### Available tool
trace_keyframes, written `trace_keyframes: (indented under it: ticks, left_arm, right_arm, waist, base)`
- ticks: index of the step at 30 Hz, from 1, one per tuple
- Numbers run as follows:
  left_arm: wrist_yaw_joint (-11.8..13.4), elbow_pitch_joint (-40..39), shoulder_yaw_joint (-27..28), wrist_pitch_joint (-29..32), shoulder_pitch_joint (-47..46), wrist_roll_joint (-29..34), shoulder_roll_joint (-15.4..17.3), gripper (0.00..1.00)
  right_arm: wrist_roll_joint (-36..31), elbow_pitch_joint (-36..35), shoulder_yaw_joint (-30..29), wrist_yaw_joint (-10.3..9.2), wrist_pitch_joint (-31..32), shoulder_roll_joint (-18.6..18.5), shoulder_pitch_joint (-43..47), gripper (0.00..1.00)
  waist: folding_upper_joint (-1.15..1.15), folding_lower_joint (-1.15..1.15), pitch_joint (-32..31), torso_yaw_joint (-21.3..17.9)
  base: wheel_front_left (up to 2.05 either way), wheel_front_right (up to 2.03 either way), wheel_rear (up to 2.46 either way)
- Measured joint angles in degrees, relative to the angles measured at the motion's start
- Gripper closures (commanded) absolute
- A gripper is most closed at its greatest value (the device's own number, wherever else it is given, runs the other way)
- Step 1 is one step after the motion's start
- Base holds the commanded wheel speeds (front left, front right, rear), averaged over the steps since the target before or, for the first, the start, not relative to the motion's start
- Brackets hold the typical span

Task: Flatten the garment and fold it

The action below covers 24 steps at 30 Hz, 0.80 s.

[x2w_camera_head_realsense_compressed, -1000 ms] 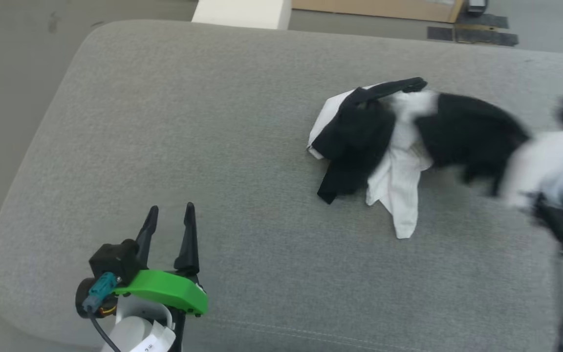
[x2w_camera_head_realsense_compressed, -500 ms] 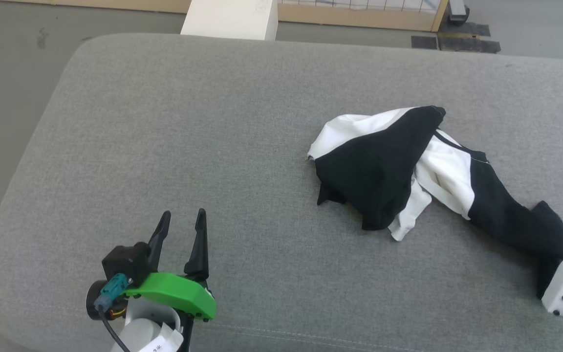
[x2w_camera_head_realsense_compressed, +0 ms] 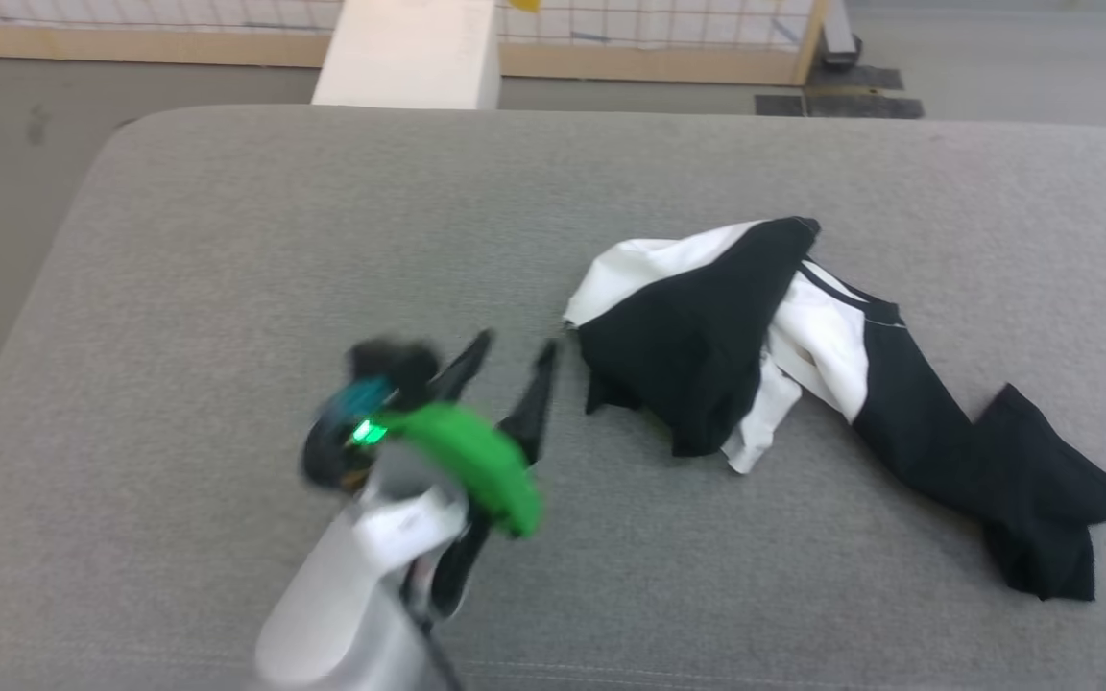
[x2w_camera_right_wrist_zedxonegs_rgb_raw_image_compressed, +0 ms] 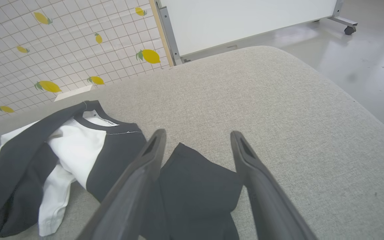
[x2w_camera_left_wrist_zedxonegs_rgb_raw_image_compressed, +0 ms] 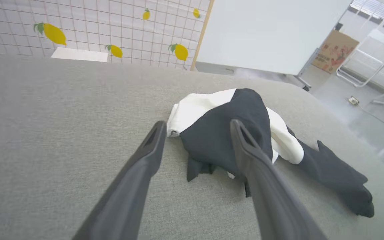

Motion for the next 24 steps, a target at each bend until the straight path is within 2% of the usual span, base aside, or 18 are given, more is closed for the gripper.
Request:
trace_keyframes:
  ticks: [7,9,14,19,20,21,22,24]
  left_arm:
    - [0.93,6.60,-11.55,18.41,-12.44,-2.30,-0.67,0.00]
    - [1.69,7.31,-14.95,21.52,-14.45,-3.20,-0.80,0.00]
    - [4.74,11.69,-20.01,25.65,-17.46,-1.85,-0.99,0.00]
    - [7.36,16.48,-20.14,25.09,-18.97,-0.86,-0.96,0.00]
    - [7.48,16.89,-19.97,24.75,-18.98,-0.92,-0.96,0.21]
    - [7.58,17.08,-19.69,23.84,-18.98,-1.24,-0.96,0.80]
    - [7.57,16.94,-19.37,23.15,-18.98,-2.18,-0.94,1.00]
    - [7.46,16.00,-18.31,21.67,-18.90,-4.41,-0.96,1.00]
  right_arm:
    - [0.23,0.85,1.51,-0.01,-0.19,0.03,-0.09,0.00]
    - [0.23,1.55,1.65,0.00,-0.46,0.02,-0.12,0.00]
    - [1.34,3.39,1.94,-0.01,-1.82,0.02,-0.13,0.00]
    - [2.33,4.74,1.97,0.00,-3.44,0.02,-0.64,0.00]
    - [2.42,4.91,1.93,0.00,-3.71,0.00,-0.74,0.00]
    - [2.53,5.23,1.91,0.00,-3.94,0.00,-0.76,0.00]
    - [2.60,5.69,1.93,0.00,-3.99,0.00,-0.75,0.00]
    - [2.60,6.43,1.96,0.00,-4.39,0.01,-0.75,0.00]
  waist:
    - [0.00,0.00,1.86,-3.90]
    - [0.00,0.00,2.56,-5.28]
    - [0.00,0.00,4.39,-8.12]
    - [0.00,0.00,6.52,-10.28]
    - [0.00,0.00,6.86,-10.52]
    - [0.00,0.00,7.25,-10.77]
    - [0.00,0.00,7.60,-10.95]
    - [0.00,0.00,8.03,-11.06]
  base:
    - [0.00,0.00,0.00]
    - [0.00,0.00,0.00]
    - [0.00,0.00,0.00]
    - [0.00,0.00,0.00]
    - [0.00,0.00,0.00]
    - [0.00,0.00,0.00]
    - [0.00,0.00,0.00]
    - [0.00,0.00,0.00]
